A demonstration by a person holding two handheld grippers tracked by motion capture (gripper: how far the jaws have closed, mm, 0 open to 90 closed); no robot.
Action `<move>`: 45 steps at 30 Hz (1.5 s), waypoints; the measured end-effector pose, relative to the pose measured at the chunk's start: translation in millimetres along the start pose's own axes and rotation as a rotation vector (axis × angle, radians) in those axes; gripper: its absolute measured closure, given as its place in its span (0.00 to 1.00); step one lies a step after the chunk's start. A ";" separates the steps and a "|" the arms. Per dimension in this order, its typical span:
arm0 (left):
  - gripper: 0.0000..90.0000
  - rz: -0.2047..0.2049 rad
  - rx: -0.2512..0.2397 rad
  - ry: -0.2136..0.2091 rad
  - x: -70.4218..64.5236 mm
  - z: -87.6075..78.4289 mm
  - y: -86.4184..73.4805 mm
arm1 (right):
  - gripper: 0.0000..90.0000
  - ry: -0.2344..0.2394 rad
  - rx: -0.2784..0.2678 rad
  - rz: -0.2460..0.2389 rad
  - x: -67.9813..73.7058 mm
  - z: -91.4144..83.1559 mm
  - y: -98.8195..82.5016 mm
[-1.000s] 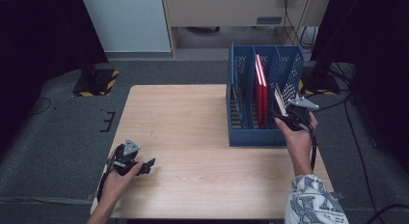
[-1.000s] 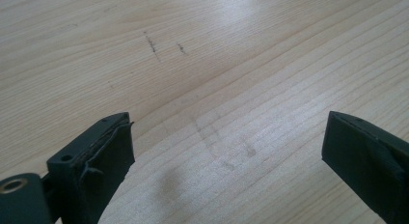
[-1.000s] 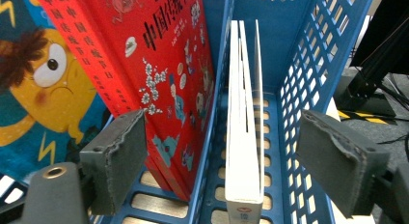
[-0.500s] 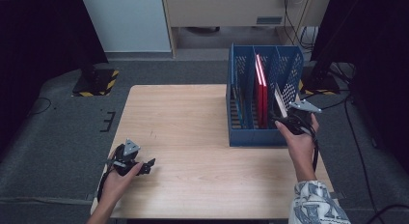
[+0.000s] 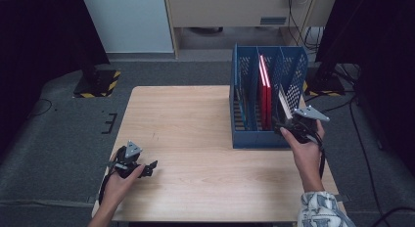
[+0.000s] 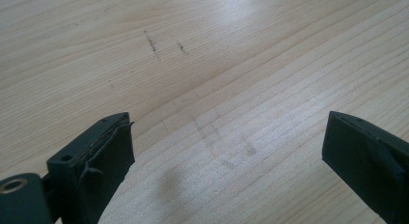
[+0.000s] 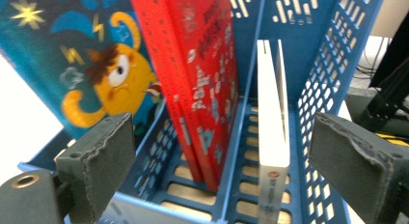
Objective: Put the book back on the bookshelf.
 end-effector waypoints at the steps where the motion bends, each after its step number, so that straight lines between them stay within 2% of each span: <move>1: 0.04 0.000 0.000 -0.001 -0.3 0.1 0.0 | 0.11 0.005 -0.001 0.002 2.2 -1.7 -0.8; 5: 0.04 0.002 -0.001 0.000 -0.9 0.2 0.2 | 0.11 0.030 0.005 -0.020 12.3 -7.8 -6.6; 16: 0.04 0.003 0.001 -0.001 -0.8 0.0 0.0 | 0.11 0.073 0.000 -0.023 32.0 -16.2 -16.3; 20: 0.04 0.003 0.001 0.000 -0.6 -0.3 -0.1 | 0.11 0.094 0.026 -0.033 42.2 -16.1 -25.4; 23: 0.04 0.003 -0.001 0.000 -0.5 -0.5 0.0 | 0.11 0.096 0.031 -0.035 44.9 -16.4 -27.5; 35: 0.04 0.004 0.005 -0.001 -1.3 0.2 -0.4 | 0.11 0.154 0.058 -0.057 70.0 -20.3 -46.0; 43: 0.04 0.006 0.003 -0.001 -1.2 0.0 -0.4 | 0.11 0.192 0.081 -0.066 89.4 -18.1 -60.0; 45: 0.04 0.005 0.006 -0.001 -1.4 0.0 -0.5 | 0.11 0.213 0.095 -0.078 98.5 -17.6 -66.2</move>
Point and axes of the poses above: each handheld gripper's, and its own axes: z roughly forward along the jaws, y roughly out of its top, x roughly to its left, the point moved 7 cm from there along z, roughly forward along the jaws, and after that the axes turned 1 degree about -y, right-handed, at the moved point
